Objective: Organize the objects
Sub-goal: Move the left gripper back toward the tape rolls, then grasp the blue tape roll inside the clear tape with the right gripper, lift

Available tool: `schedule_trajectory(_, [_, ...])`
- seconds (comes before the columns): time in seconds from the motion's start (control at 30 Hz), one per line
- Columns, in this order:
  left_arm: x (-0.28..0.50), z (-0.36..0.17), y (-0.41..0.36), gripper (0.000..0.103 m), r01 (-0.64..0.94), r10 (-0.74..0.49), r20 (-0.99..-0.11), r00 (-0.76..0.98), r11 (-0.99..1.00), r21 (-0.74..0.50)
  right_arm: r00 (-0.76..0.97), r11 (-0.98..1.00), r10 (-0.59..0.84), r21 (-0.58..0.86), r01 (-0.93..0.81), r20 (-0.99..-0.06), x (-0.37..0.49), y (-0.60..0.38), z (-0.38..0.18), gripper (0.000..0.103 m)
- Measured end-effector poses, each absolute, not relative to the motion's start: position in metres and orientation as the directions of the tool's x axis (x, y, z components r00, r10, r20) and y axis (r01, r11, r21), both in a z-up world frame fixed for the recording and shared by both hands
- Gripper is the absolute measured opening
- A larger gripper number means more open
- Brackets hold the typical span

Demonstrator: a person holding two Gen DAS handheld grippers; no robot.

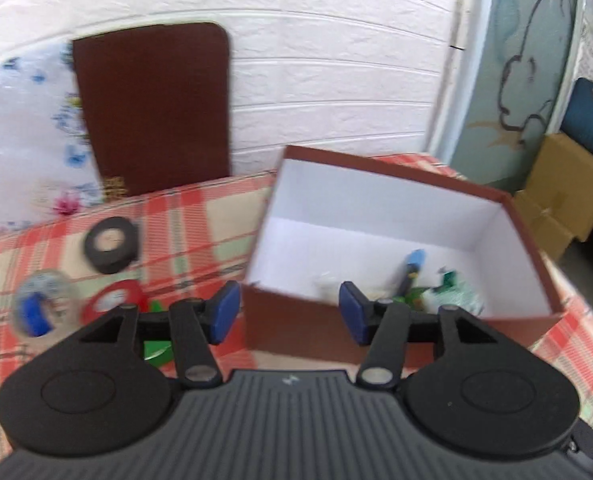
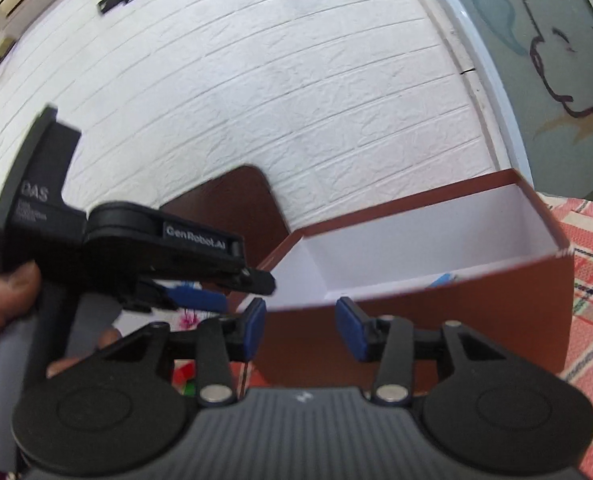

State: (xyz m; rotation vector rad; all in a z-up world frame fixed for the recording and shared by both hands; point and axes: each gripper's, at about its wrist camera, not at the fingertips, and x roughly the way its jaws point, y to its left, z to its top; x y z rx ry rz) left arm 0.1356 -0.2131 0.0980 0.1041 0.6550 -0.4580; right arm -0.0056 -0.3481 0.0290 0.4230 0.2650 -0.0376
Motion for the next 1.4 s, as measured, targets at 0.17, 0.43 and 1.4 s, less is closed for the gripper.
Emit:
schedule_trajectory(0.17, [0.127, 0.08, -0.169, 0.06, 0.358, -0.265, -0.642, 0.72, 0.934, 0.015, 0.923, 0.916, 0.108, 0.398, 0.053, -0.369, 0.011, -0.315, 0.013, 0.043])
schedule_trajectory(0.43, [0.137, 0.047, -0.089, 0.06, 0.206, -0.139, -0.715, 0.685, 0.979, 0.007, 0.848, 0.939, 0.209, 0.343, -0.035, -0.487, 0.033, -0.255, -0.006, 0.043])
schedule_trajectory(1.4, [0.141, -0.018, 0.051, 0.09, -0.053, 0.016, -0.544, 0.839, 0.997, -0.053, 0.848, 0.973, 0.197, -0.008, -0.23, -0.492, 0.17, -0.114, 0.02, 0.056])
